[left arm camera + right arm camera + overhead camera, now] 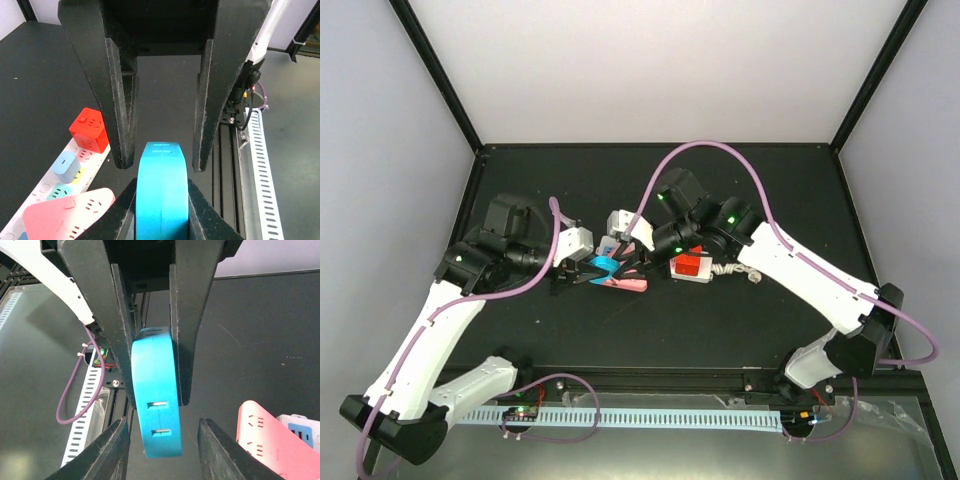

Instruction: Pull the plug off the socket

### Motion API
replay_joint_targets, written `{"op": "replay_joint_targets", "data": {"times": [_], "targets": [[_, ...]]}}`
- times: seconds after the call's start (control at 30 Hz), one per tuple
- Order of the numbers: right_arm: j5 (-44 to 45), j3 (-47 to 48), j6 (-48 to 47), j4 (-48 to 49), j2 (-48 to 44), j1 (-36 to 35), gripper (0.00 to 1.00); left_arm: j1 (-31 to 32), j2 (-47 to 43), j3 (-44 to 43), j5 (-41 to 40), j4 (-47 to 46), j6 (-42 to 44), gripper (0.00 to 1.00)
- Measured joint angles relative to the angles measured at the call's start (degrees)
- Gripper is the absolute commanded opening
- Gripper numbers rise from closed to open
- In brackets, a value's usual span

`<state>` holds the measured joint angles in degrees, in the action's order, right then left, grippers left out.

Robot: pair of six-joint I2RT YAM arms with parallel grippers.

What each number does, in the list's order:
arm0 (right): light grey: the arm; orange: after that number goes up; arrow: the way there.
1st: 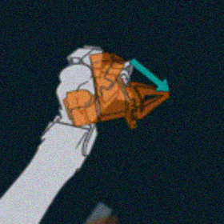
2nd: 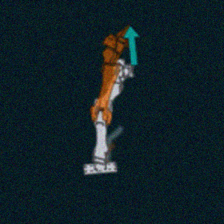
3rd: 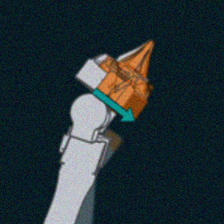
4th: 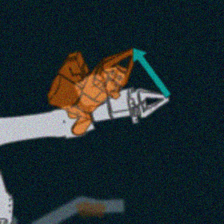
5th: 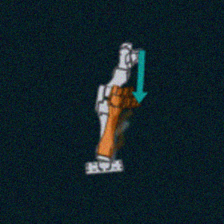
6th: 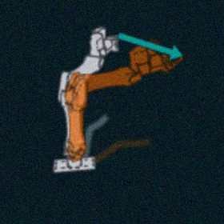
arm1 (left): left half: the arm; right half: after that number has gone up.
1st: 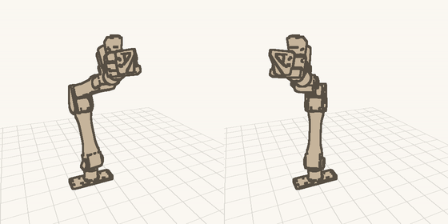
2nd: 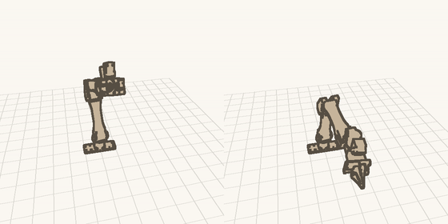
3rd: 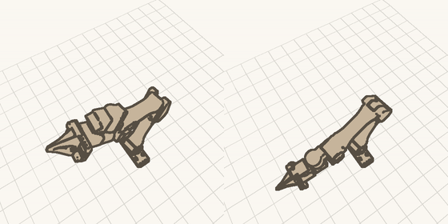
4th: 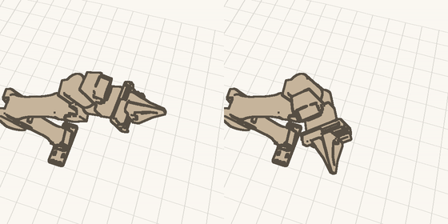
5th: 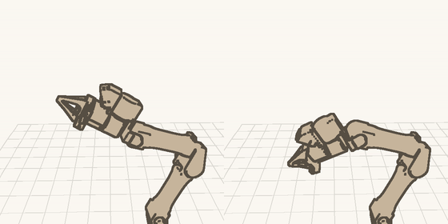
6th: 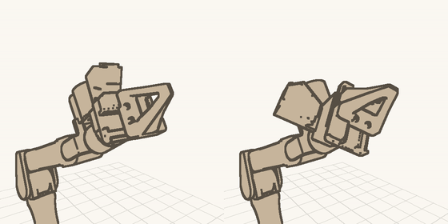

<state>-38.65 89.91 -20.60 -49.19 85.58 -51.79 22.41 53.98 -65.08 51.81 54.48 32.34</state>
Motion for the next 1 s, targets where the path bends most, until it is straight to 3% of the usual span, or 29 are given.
{"op": "replay_joint_targets", "data": {"times": [0.3,0.6,0.8,1.0], "targets": [[0.83,0.09,0.26,0.33,1.16,-0.22,0.26,-1.25,0.0,1.44,2.75,-1.88,-1.49,0.07],[1.25,0.13,-0.09,0.07,1.31,-0.52,0.12,-2.21,-1.68,3.02,2.54,-2.62,-2.03,0.32],[1.97,0.11,-0.31,-0.68,0.55,-0.55,0.09,-2.47,-5.86,5.2,-1.01,-2.45,-1.84,0.32],[2.51,-0.39,-0.76,-1.01,-2.23,-0.52,0.09,-2.51,-7.04,5.7,-2.78,-1.7,-1.49,0.25]]}}
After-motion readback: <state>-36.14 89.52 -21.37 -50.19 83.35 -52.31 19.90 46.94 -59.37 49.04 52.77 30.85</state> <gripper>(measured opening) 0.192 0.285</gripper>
